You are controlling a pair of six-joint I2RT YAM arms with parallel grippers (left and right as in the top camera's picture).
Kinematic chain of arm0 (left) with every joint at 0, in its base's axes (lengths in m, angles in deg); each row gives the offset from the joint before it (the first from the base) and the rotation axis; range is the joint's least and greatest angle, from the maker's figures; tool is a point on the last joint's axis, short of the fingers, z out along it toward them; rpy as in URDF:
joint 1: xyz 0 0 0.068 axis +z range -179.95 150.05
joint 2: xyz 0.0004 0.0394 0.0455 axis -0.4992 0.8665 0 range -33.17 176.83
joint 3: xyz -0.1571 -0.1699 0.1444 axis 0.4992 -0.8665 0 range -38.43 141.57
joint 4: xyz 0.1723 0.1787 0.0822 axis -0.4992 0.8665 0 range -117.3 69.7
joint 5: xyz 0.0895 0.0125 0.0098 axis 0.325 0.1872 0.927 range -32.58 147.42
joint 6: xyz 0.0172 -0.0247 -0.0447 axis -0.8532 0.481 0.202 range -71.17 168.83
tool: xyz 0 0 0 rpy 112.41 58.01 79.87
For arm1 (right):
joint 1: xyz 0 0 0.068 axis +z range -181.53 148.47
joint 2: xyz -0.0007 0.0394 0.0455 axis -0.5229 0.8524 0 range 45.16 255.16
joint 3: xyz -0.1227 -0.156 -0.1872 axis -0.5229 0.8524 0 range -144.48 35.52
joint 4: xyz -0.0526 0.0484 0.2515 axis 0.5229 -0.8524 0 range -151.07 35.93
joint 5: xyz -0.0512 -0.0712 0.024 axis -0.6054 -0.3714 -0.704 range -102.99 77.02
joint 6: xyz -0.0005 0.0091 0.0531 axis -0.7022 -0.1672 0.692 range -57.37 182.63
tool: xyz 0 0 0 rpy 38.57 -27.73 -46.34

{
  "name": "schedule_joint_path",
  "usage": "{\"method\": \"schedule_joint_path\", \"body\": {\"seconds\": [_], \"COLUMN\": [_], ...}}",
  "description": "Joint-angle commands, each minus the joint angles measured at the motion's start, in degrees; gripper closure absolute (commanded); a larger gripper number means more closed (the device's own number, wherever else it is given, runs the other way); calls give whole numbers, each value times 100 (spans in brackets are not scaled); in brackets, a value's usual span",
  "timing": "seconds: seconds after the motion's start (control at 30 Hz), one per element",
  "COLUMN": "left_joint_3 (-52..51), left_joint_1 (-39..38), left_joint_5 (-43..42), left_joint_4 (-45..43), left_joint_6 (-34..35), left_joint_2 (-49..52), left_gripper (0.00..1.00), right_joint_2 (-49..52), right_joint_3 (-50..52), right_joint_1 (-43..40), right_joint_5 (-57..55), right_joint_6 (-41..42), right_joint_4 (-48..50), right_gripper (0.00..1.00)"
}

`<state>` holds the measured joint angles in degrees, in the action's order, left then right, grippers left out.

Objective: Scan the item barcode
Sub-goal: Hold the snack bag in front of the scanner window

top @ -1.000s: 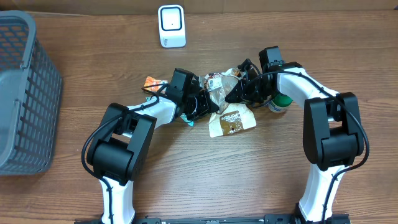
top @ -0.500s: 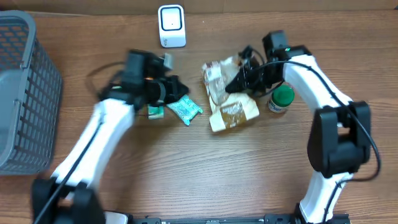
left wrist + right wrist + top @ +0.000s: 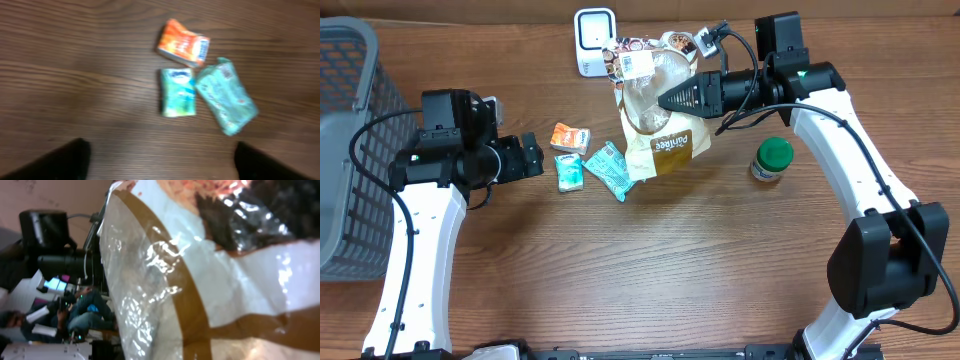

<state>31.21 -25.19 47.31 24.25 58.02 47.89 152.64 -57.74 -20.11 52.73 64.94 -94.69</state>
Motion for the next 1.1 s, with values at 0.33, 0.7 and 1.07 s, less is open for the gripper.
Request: {"method": "schedule_joint_path", "body": {"seconds": [0.33, 0.7, 1.07], "left_joint_3": [26, 26, 26], "left_joint_1": [26, 13, 13], "left_joint_5": [715, 715, 713], "left_joint_4": [7, 7, 9], "left_joint_6": [-192, -192, -192], "left_joint_2": [48, 48, 48], "left_gripper": [0, 0, 0], "right_joint_2": [315, 1502, 3091], "right_joint_3": [-2833, -2787, -2787], "right_joint_1": [1239, 1939, 2105], "right_joint_5": [-5440, -8776, -9423], "right_joint_6": [337, -2887, -5219], "right_joint_4": [-826, 1845, 3985], "right_gripper": [96, 96, 96]}}
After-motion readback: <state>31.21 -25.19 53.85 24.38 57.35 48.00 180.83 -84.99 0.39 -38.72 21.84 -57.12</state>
